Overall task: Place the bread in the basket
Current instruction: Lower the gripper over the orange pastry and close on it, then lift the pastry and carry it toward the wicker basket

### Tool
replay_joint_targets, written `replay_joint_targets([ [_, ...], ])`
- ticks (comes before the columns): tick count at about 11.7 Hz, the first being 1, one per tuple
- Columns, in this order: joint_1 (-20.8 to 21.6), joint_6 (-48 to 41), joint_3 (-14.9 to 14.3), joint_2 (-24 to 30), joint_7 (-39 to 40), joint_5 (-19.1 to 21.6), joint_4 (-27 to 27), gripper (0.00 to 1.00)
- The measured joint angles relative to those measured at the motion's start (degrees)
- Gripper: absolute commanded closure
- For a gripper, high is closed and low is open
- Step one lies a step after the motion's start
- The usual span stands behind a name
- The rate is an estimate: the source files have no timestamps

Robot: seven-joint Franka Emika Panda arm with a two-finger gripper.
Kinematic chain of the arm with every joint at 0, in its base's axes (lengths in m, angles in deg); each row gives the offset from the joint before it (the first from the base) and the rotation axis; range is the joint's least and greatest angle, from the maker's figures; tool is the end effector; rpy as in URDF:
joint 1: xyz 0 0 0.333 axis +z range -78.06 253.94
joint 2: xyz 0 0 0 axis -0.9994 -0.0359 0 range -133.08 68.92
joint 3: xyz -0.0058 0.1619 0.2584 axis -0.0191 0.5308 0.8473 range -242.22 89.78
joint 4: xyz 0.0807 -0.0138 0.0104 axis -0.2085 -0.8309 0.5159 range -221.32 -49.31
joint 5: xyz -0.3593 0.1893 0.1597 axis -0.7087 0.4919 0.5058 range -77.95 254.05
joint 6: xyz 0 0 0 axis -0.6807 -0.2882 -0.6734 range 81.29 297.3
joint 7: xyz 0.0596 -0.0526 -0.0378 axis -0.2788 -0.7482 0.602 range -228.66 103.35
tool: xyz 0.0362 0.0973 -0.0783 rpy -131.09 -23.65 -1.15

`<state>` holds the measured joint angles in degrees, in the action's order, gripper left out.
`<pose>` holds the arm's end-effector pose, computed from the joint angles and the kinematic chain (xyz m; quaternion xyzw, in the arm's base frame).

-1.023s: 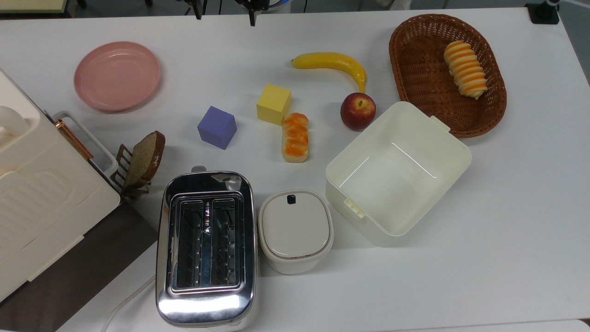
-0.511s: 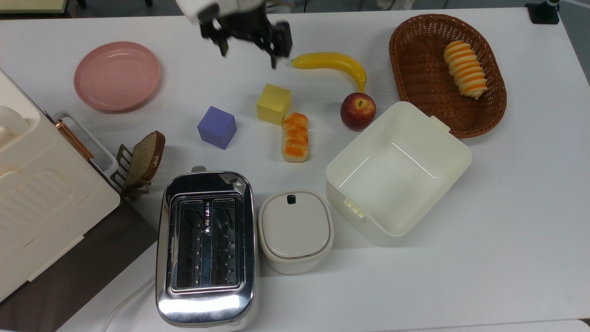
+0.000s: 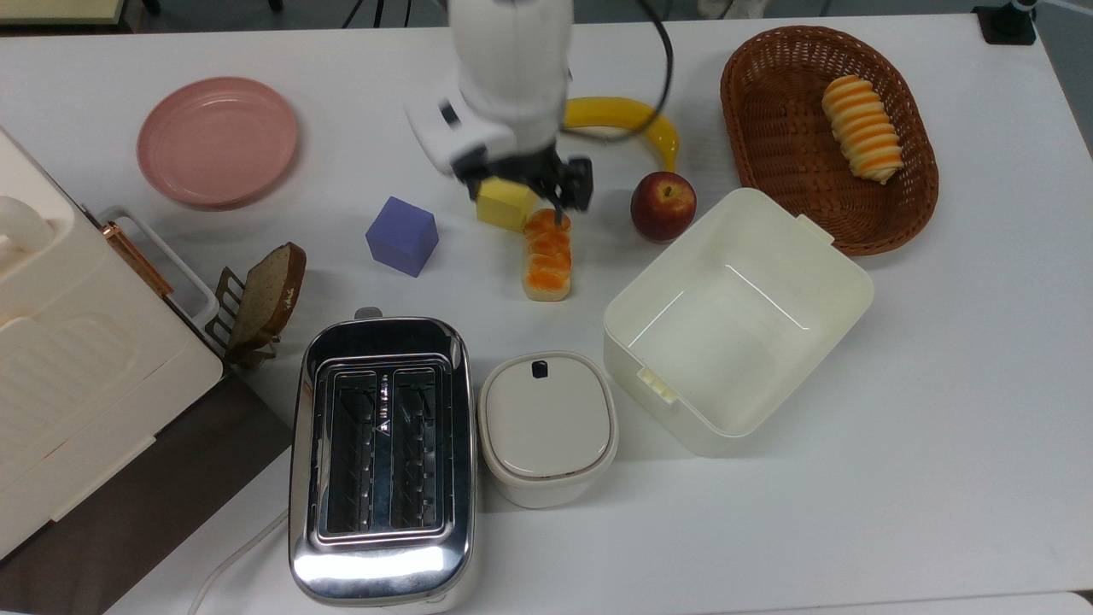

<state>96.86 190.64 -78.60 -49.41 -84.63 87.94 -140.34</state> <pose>0.6714 0.0786 0.3772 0.9905 -0.1331 -0.0320 0.0155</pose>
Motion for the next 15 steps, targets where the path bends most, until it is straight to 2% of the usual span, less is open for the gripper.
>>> replay_joint_targets([
  [7,2.76,3.92,0.02,-8.13,-0.05,-1.48,0.14,0.00],
  [8,2.86,4.55,0.02,-8.82,-0.05,-1.74,0.12,0.08],
  [9,2.95,5.50,0.02,-9.86,-0.05,-2.42,0.09,0.23],
  [10,2.98,5.85,0.02,-10.44,-0.05,-2.99,0.05,0.47],
  [11,3.02,6.00,0.02,-10.95,-0.05,-3.56,0.01,0.77],
  [12,3.06,6.02,0.02,-11.33,-0.04,-3.93,0.01,0.81],
  [15,2.85,5.01,-0.06,-9.89,0.56,-3.94,0.53,0.81],
])
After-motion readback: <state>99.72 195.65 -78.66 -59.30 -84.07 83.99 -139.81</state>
